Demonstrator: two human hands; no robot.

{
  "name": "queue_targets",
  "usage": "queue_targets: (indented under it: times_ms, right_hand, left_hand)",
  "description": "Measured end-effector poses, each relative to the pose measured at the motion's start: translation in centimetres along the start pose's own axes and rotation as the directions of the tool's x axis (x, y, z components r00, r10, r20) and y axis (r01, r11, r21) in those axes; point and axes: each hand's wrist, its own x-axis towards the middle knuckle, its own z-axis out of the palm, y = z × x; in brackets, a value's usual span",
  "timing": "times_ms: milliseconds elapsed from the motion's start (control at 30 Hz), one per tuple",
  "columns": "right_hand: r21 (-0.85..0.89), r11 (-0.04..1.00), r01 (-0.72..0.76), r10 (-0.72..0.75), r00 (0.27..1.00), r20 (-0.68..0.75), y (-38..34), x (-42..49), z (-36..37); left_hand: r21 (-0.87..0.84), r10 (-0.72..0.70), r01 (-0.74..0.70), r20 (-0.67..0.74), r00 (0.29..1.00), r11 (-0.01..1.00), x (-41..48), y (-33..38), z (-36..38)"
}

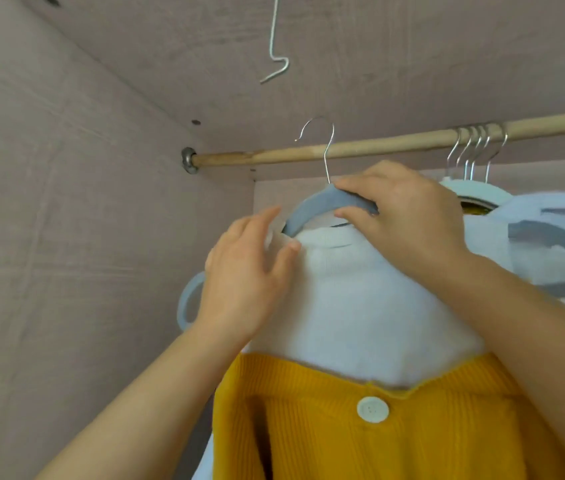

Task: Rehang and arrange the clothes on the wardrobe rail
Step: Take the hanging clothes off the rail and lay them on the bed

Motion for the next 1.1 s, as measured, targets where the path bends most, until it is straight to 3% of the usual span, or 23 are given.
queue_targets:
  times_ms: [200, 367, 533, 733, 967, 1100]
  right_hand:
    - [0.268, 0.961, 0.065, -0.064, 0.998, -0.015, -8.8, -5.7, 1.1]
    - [0.527, 0.847, 0.077, -0.074, 0.997, -0.027, -17.0, -13.6, 2.3]
    - [0.762, 0.646, 0.051, -0.072, 0.997, -0.006, -26.3, -21.7, 2.4]
    - [0.94, 0.341, -0.014, -0.061, 0.997, 0.037, -38.9, -27.4, -1.5]
    - [0.993, -0.111, 0.032, -0.19, 0.98, -0.053, -52.5, -27.3, -11.2]
    - [0.952, -0.303, 0.047, -0.268, 0.954, -0.133, -60.1, -26.1, -18.2]
  left_hand:
    - [0.087, -0.122, 0.132, -0.108, 0.987, 0.987, -10.2, -4.0, -5.1]
    - [0.336, -0.21, 0.249, -0.151, 0.966, 0.908, -20.7, -4.9, -11.3]
    - [0.511, -0.358, 0.427, -0.233, 0.904, 0.746, -31.5, -3.4, -17.5]
    - [0.626, -0.467, 0.621, -0.42, 0.778, 0.472, -41.3, 0.9, -26.3]
    - [0.718, -0.324, 0.681, -0.617, 0.717, 0.14, -48.6, 9.5, -37.6]
    - [0.703, -0.219, 0.71, -0.7, 0.68, -0.044, -52.0, 14.9, -44.3]
